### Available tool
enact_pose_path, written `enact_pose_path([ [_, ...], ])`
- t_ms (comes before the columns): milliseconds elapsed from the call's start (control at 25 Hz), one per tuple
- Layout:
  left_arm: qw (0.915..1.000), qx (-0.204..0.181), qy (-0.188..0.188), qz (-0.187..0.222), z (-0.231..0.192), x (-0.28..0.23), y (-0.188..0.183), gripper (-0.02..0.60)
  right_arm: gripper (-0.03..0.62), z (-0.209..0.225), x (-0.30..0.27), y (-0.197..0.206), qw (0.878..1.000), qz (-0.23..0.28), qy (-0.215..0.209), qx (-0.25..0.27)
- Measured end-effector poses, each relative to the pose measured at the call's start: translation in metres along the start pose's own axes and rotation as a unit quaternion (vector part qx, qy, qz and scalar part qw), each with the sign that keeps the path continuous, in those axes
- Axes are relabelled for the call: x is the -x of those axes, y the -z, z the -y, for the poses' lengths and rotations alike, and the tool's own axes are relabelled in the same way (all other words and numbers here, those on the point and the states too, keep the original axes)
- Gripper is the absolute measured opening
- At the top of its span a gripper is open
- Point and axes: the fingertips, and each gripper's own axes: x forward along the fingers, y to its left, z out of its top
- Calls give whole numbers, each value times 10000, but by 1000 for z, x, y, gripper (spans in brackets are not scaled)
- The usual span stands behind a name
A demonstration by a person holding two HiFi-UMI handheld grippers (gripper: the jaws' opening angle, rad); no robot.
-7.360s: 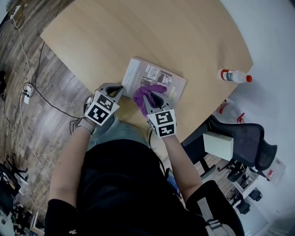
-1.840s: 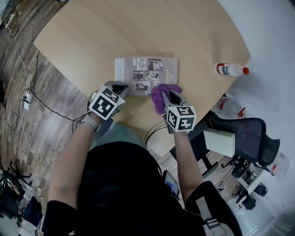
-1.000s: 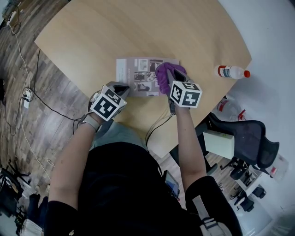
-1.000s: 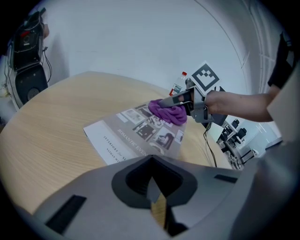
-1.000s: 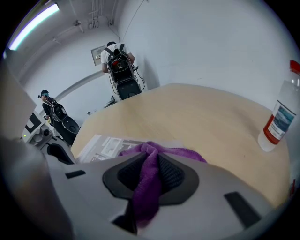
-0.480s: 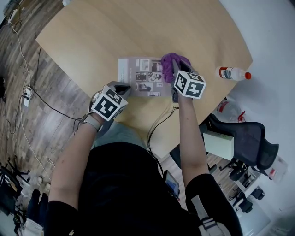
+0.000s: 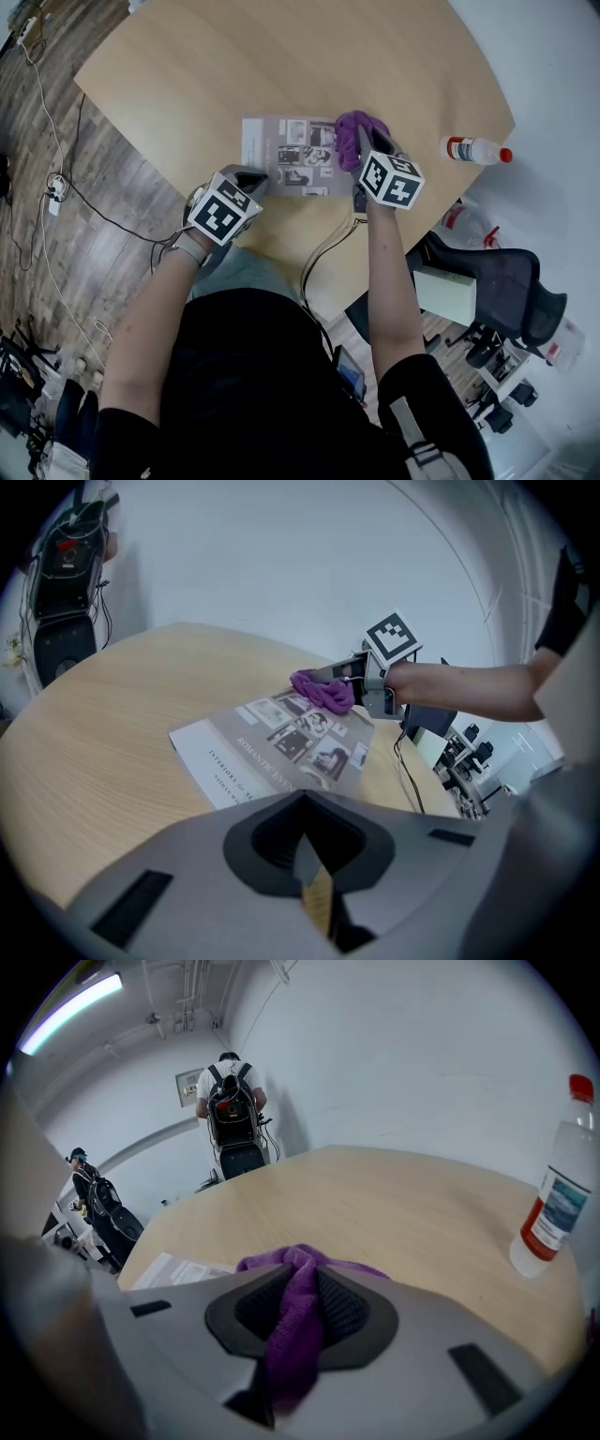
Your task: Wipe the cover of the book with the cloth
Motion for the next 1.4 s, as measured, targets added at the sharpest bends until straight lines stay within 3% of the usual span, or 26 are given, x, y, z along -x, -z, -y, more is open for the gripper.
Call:
enact_pose_path([
  [960, 10000, -67, -4, -64, -1, 2, 2, 20, 83, -9, 87, 85, 9996, 6, 269, -103],
  [1400, 9999, -157, 27, 18, 1, 3, -1, 20, 77, -18, 106, 111, 9979, -331, 522, -181],
])
